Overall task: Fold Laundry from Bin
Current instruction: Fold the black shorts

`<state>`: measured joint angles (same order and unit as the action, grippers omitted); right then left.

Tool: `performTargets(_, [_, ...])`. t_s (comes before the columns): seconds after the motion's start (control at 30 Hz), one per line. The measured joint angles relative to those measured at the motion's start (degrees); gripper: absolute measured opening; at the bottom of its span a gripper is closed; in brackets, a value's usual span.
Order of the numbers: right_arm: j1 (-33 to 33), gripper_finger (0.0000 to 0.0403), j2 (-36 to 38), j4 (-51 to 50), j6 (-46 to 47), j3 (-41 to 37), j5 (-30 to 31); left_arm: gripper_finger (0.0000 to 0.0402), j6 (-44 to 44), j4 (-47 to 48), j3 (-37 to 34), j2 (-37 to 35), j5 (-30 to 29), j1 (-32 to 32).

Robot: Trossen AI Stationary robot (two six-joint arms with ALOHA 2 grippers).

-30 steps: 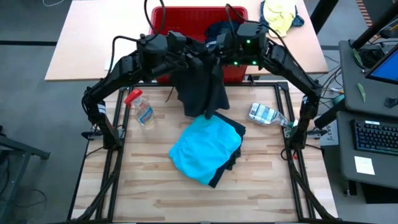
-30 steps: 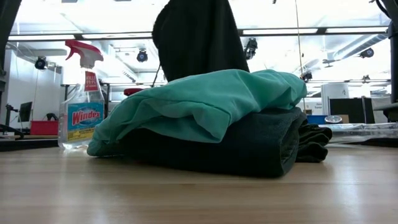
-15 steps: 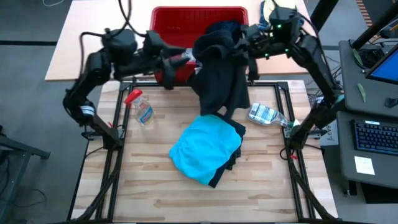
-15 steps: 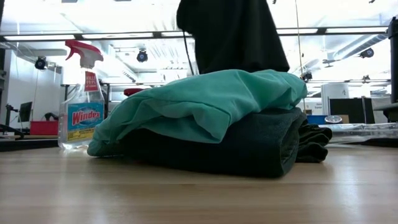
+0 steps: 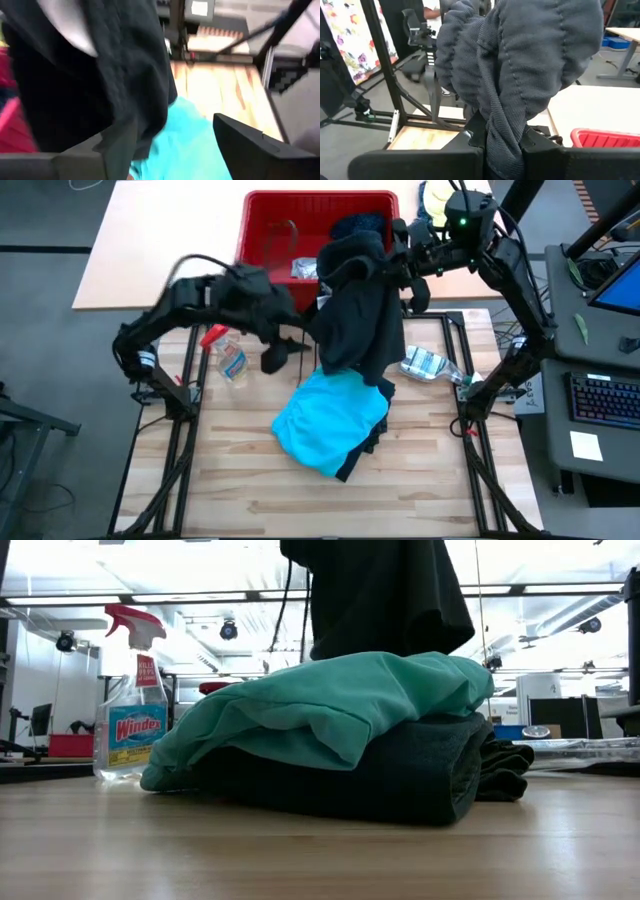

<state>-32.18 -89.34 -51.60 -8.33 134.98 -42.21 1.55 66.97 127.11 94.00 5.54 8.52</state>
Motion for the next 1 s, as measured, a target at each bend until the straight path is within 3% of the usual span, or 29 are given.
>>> performTargets(0.13, [0.0, 0.0019, 0.0, 0.0, 1.1, 0.0, -0.2, 0.0266, 0.3, -2.3, -5.5, -0.1, -0.2, -0.2])
performTargets(0.33, [0.0, 0.0019, 0.0, -0.2, 2.3, 0.0, -1.2, 0.0263, 1.1, -9.7, -11.2, -2.6, -1.8, -0.1])
performTargets(0.57, [0.6, 0.0019, 0.0, -0.3, 2.4, 0.0, -3.0, 0.0184, 2.7, -13.4, -17.6, -4.6, -9.1, 0.0])
performTargets(0.7, [0.5, 0.0019, 0.0, -1.0, 2.2, 0.0, -3.0, 0.0139, 0.6, -13.4, -17.8, -7.1, -10.2, -0.7])
performTargets(0.77, [0.5, 0.002, 0.0, -1.3, 1.8, 0.0, -3.0, 0.0121, 0.5, -12.4, -17.0, -8.5, -13.5, -1.6])
performTargets(0.87, [0.5, 0.0029, 0.0, -1.8, 1.7, 0.0, -3.0, 0.0109, -0.8, -12.3, -15.5, -10.5, -21.0, -2.7])
performTargets(1.0, [0.5, 0.0032, 0.0, -2.0, 1.6, 0.0, -3.0, 0.0123, -0.5, -14.3, -15.1, -11.8, -22.8, -2.6])
